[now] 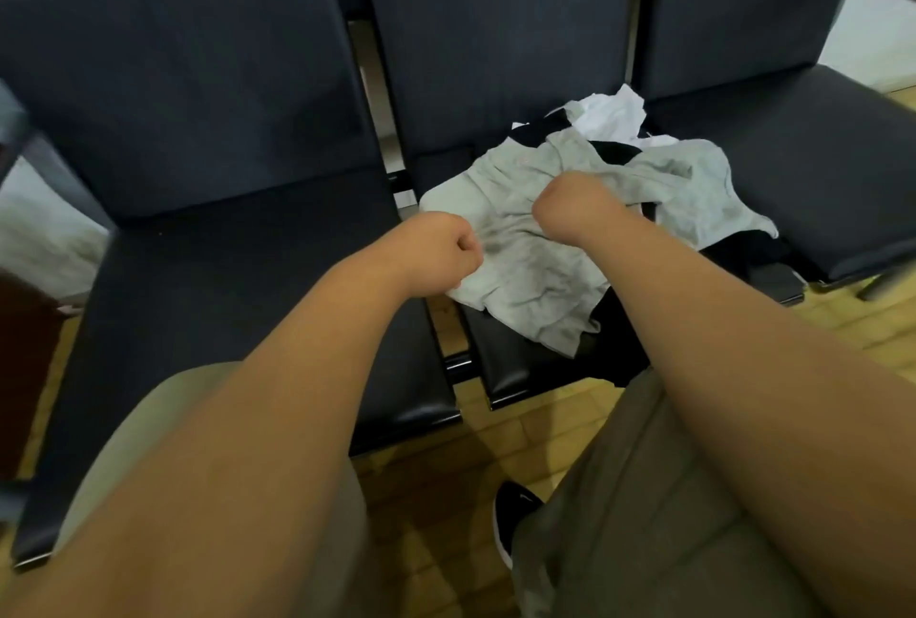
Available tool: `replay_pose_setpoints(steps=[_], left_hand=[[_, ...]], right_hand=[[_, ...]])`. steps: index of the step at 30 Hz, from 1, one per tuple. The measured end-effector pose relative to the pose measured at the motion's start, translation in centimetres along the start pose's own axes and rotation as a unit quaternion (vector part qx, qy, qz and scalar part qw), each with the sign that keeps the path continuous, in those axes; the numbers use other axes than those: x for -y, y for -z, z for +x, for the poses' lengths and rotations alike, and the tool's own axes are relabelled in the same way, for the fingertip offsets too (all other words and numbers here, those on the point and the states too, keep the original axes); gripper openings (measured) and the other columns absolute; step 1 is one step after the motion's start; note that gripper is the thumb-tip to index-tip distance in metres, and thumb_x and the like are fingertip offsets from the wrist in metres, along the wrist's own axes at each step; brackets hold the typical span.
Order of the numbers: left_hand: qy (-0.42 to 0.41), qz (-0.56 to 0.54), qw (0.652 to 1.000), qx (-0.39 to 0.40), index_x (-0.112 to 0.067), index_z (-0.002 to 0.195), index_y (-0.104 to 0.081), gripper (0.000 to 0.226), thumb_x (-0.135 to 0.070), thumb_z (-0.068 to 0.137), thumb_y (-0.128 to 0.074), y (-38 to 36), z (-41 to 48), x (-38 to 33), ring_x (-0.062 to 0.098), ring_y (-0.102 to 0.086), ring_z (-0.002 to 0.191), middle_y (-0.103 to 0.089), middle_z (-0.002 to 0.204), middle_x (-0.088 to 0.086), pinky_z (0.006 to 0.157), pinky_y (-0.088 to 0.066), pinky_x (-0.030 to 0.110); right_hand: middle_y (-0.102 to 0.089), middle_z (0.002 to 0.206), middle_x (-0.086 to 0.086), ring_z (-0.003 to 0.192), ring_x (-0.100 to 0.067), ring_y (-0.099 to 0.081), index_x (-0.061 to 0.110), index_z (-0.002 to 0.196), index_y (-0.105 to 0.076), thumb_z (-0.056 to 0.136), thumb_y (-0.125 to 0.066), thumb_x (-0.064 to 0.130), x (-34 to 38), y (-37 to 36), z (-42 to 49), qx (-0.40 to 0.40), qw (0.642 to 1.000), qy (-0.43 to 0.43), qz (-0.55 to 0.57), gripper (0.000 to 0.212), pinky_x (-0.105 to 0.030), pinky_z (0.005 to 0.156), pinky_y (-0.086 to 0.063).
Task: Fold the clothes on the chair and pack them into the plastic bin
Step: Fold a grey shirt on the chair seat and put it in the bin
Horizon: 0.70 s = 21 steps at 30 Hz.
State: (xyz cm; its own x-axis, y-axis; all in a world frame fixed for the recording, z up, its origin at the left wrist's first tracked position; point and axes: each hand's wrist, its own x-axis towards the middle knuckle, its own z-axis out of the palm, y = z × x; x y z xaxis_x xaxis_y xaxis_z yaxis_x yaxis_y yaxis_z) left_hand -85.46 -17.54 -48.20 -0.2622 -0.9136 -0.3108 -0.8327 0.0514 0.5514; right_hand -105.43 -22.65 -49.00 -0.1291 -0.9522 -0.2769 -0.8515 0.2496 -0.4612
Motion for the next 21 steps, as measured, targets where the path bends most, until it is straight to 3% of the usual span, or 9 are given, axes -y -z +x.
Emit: replay_pose_setpoints(steps=[2, 4, 6, 7, 9, 11, 15, 18, 21], left_hand=[[-0.008, 0.017, 1.0, 0.002, -0.013, 0.108, -0.075, 0.024, -0.031, 0.101, -0.061, -0.3, 1.0, -1.1, 0.011, -0.076, 0.089, -0.078, 0.103, 0.005, 0.089, -0.062, 0.04], [-0.008, 0.018, 1.0, 0.006, -0.011, 0.11, -0.075, 0.028, -0.033, 0.102, -0.06, -0.7, 1.7, -1.5, 0.011, -0.076, 0.09, -0.077, 0.105, 0.007, 0.088, -0.061, 0.039], [0.0, 0.019, 1.0, 0.014, -0.015, 0.109, -0.075, 0.025, -0.034, 0.102, -0.06, -1.1, 2.3, -1.2, 0.009, -0.076, 0.089, -0.077, 0.104, 0.004, 0.088, -0.061, 0.038], [0.003, 0.02, 1.0, 0.018, -0.017, 0.107, -0.075, 0.022, -0.034, 0.102, -0.061, -1.3, 2.4, -1.0, 0.009, -0.076, 0.089, -0.077, 0.103, 0.001, 0.088, -0.062, 0.038], [0.01, 0.02, 1.0, 0.021, -0.022, 0.103, -0.074, 0.019, -0.035, 0.101, -0.061, -1.4, 2.5, -0.4, 0.008, -0.075, 0.088, -0.078, 0.099, -0.002, 0.088, -0.061, 0.037], [0.017, 0.006, 1.0, 0.018, -0.026, 0.101, -0.074, 0.015, -0.034, 0.101, -0.062, -1.4, 2.5, 0.2, 0.004, -0.075, 0.086, -0.077, 0.099, -0.006, 0.086, -0.06, 0.032], [0.025, -0.036, 0.999, 0.018, -0.03, 0.101, -0.074, 0.011, -0.034, 0.1, -0.064, -1.5, 2.6, 0.7, -0.001, -0.075, 0.082, -0.075, 0.103, -0.013, 0.08, -0.058, 0.027], [0.024, -0.072, 0.997, 0.023, -0.03, 0.101, -0.075, 0.012, -0.03, 0.098, -0.063, -1.4, 2.7, 0.6, -0.001, -0.075, 0.082, -0.075, 0.106, -0.016, 0.085, -0.061, 0.032], [0.018, -0.099, 0.995, 0.014, -0.03, 0.1, -0.076, 0.015, -0.027, 0.097, -0.061, -1.0, 2.8, 0.4, 0.0, -0.076, 0.084, -0.077, 0.105, -0.015, 0.094, -0.062, 0.043]], right_hand=[[-0.061, 0.13, -0.019, 0.122, -0.036, -0.058, 0.002, 0.087, -0.055, 0.104, -0.044, 0.013, -1.2, 0.7, 0.9, -0.023, 0.996, -0.007, -0.09, 0.023, -0.04, 0.098, -0.048], [-0.058, 0.13, -0.018, 0.119, -0.034, -0.059, 0.01, 0.076, -0.041, 0.105, -0.045, 0.016, -2.4, 0.9, 1.9, -0.025, 0.99, -0.018, -0.139, 0.03, -0.04, 0.098, -0.049], [-0.058, 0.136, -0.02, 0.122, -0.035, -0.059, 0.005, 0.089, -0.054, 0.107, -0.045, 0.021, -3.5, 0.7, 2.5, -0.006, 0.982, -0.026, -0.187, 0.025, -0.042, 0.102, -0.05], [-0.056, 0.141, -0.021, 0.127, -0.036, -0.057, 0.001, 0.107, -0.062, 0.108, -0.043, 0.023, -3.8, 0.6, 2.7, 0.012, 0.979, -0.031, -0.203, 0.029, -0.044, 0.107, -0.049], [-0.05, 0.15, -0.024, 0.137, -0.038, -0.051, -0.004, 0.136, -0.056, 0.11, -0.04, 0.025, -4.2, 0.5, 3.0, 0.031, 0.974, -0.042, -0.22, 0.042, -0.046, 0.116, -0.043], [-0.049, 0.151, -0.024, 0.137, -0.038, -0.05, -0.003, 0.141, -0.054, 0.11, -0.04, 0.024, -4.4, 0.6, 3.2, 0.025, 0.976, -0.037, -0.215, 0.044, -0.047, 0.118, -0.042], [-0.061, 0.132, -0.02, 0.123, -0.038, -0.06, 0.001, 0.133, -0.063, 0.104, -0.045, 0.021, -4.7, 0.8, 3.2, -0.007, 0.987, -0.027, -0.156, 0.039, -0.044, 0.106, -0.051], [-0.065, 0.131, -0.02, 0.123, -0.038, -0.061, 0.004, 0.13, -0.067, 0.101, -0.048, 0.01, -3.4, 1.8, 1.5, -0.029, 0.999, -0.019, -0.016, 0.034, -0.041, 0.097, -0.05], [-0.066, 0.135, -0.003, 0.121, -0.024, -0.063, 0.016, 0.137, -0.068, 0.104, -0.046, 0.003, -1.9, 2.5, -0.3, -0.014, 0.988, 0.026, 0.154, 0.042, -0.03, 0.098, -0.051]])
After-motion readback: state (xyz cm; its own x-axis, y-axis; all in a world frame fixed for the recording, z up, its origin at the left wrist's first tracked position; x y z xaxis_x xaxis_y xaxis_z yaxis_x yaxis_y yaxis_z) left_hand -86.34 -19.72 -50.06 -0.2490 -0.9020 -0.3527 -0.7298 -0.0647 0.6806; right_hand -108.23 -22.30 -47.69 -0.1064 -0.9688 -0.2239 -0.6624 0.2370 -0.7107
